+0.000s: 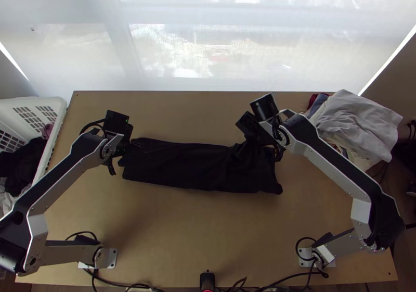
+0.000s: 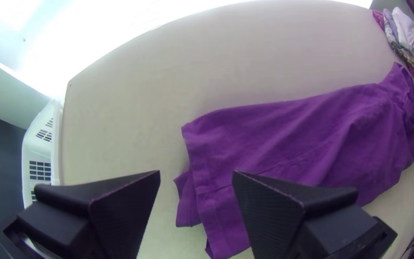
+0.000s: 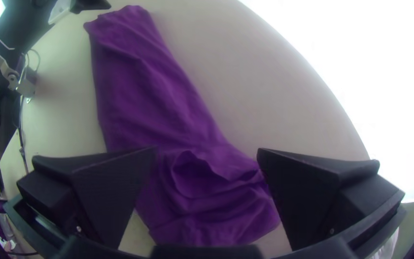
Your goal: Fold the t-shirt
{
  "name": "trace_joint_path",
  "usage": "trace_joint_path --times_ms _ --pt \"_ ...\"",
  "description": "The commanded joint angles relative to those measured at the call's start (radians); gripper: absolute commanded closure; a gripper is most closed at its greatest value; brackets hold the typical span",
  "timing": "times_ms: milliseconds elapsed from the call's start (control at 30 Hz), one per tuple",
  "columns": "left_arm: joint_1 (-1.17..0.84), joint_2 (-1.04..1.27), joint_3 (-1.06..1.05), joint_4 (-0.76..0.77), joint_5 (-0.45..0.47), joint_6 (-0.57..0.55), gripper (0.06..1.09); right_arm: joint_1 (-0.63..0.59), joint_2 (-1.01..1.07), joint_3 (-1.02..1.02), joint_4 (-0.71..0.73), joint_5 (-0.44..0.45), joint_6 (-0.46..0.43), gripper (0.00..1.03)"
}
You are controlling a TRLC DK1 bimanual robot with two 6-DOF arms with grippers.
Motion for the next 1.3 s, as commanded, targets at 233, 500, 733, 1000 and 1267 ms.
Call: trace_joint_path --times_ms 233,500,733,1000,1267 --pt "0.011 0.030 -0.130 0.059 -0.019 -0.021 0.33 0.073 -0.015 -0.118 0.007 0.001 0.015 0.04" --pt "0.025 0.087 -0.134 0.059 -0.018 -0.026 0.33 0.079 -0.011 -0.166 0.028 0.001 0.015 0.04" --pt "0.025 0.168 -0.104 0.048 0.028 -0.049 0.34 0.079 0.000 -0.167 0.031 0.001 0.015 0.04" --pt "0.040 0.218 -0.058 0.018 0.113 -0.072 0.42 0.076 0.017 -0.180 0.034 0.003 0.015 0.04" --pt "0.055 0.224 -0.042 0.016 0.197 -0.052 0.83 0.077 0.048 -0.218 0.062 0.001 0.026 0.04"
